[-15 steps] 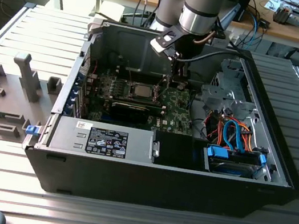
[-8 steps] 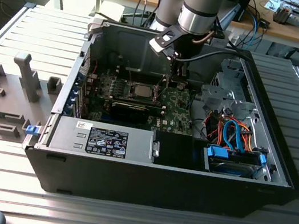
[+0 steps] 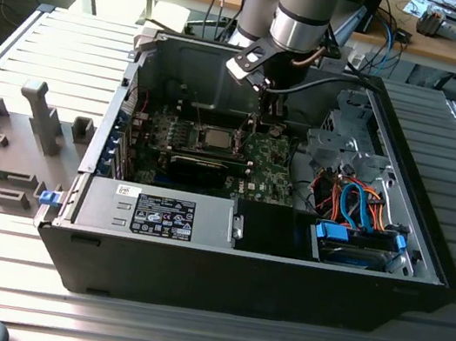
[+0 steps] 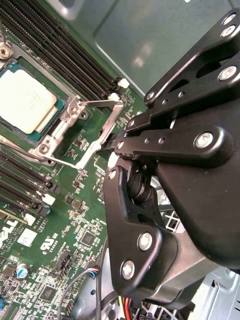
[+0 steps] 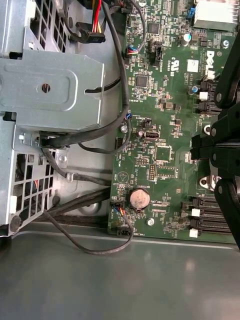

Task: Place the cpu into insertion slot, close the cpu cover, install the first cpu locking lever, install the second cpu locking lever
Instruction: 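Close the cpu cover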

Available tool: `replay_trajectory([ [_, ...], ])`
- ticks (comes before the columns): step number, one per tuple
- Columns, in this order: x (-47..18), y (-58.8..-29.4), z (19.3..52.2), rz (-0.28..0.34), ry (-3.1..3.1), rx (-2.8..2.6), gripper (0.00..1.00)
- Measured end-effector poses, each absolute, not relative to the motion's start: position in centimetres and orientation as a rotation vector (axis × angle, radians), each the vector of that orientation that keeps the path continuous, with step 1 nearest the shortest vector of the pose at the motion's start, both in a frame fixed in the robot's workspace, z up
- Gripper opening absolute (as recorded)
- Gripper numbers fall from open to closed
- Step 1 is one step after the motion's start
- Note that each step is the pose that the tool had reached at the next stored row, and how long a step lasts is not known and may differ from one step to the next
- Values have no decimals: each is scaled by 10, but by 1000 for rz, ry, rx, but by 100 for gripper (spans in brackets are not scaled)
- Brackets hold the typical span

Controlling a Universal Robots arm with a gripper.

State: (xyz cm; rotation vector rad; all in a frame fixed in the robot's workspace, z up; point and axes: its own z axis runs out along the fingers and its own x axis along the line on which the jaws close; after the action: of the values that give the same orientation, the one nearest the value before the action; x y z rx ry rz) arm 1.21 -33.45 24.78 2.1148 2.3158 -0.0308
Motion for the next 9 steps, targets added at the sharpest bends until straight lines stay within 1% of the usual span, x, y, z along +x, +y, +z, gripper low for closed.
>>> replay_trajectory([
  [9,10,-335,248,-31,2316,2115,11],
])
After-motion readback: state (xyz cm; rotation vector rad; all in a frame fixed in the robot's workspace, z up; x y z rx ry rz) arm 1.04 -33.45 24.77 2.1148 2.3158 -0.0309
